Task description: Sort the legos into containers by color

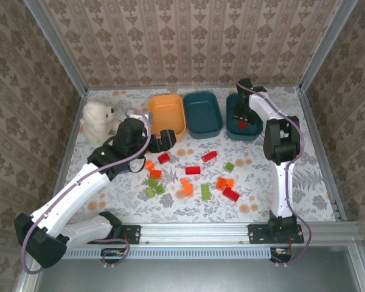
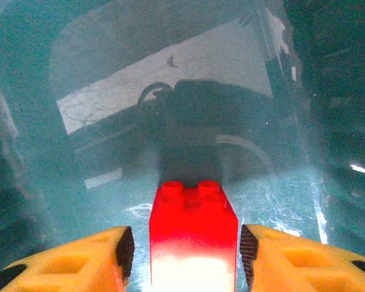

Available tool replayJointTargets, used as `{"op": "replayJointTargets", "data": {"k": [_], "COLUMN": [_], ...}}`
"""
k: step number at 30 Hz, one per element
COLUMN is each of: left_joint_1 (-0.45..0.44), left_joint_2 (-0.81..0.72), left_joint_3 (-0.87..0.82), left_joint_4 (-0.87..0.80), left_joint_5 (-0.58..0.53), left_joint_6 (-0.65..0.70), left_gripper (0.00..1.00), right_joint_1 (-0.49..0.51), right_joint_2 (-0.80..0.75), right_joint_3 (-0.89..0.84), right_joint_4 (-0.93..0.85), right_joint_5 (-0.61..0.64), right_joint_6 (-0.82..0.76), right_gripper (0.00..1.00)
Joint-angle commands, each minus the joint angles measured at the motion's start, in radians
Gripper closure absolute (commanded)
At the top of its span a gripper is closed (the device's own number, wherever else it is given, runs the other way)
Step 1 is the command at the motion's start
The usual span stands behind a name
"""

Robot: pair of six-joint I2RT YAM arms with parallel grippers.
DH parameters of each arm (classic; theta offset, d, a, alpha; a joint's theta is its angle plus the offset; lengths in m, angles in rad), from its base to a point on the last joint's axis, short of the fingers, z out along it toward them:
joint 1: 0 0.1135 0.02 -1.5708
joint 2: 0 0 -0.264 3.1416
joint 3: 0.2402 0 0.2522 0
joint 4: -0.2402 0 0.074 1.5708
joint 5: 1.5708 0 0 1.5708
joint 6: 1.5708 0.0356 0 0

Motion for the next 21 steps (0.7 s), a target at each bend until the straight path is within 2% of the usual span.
{"op": "replayJointTargets", "data": {"k": [1, 3, 8, 12, 15, 18, 21], "left_joint_1": [0.008, 0.010, 0.018, 0.027, 0.027, 0.030, 0.062], "left_joint_2": [-0.032, -0.039, -0.076, -0.085, -0.065, -0.046, -0.012], "left_joint_3": [-0.011, -0.010, -0.010, -0.031, -0.066, -0.142, -0.184], "left_joint_4": [-0.089, -0.130, -0.295, -0.471, -0.584, -0.607, -0.624], "left_joint_5": [-0.036, -0.052, -0.116, -0.146, -0.120, -0.047, -0.004], "left_joint_6": [-0.025, -0.033, -0.092, -0.198, -0.293, -0.346, -0.382], "left_gripper": [0.00, 0.00, 0.00, 0.04, 0.08, 0.12, 0.16], "right_joint_1": [0.000, 0.001, 0.037, 0.179, 0.302, 0.438, 0.541], "right_joint_2": [-0.060, -0.113, -0.331, -0.550, -0.722, -0.902, -1.007], "right_joint_3": [0.039, 0.039, -0.029, -0.227, -0.460, -0.690, -0.817], "right_joint_4": [-0.032, -0.023, 0.019, 0.110, 0.239, 0.365, 0.344], "right_joint_5": [-0.011, -0.017, -0.055, -0.084, -0.195, -0.288, -0.306], "right_joint_6": [-0.015, -0.018, -0.009, -0.045, -0.059, -0.062, -0.022], "right_gripper": [0.40, 0.37, 0.37, 0.37, 0.37, 0.37, 0.37]}}
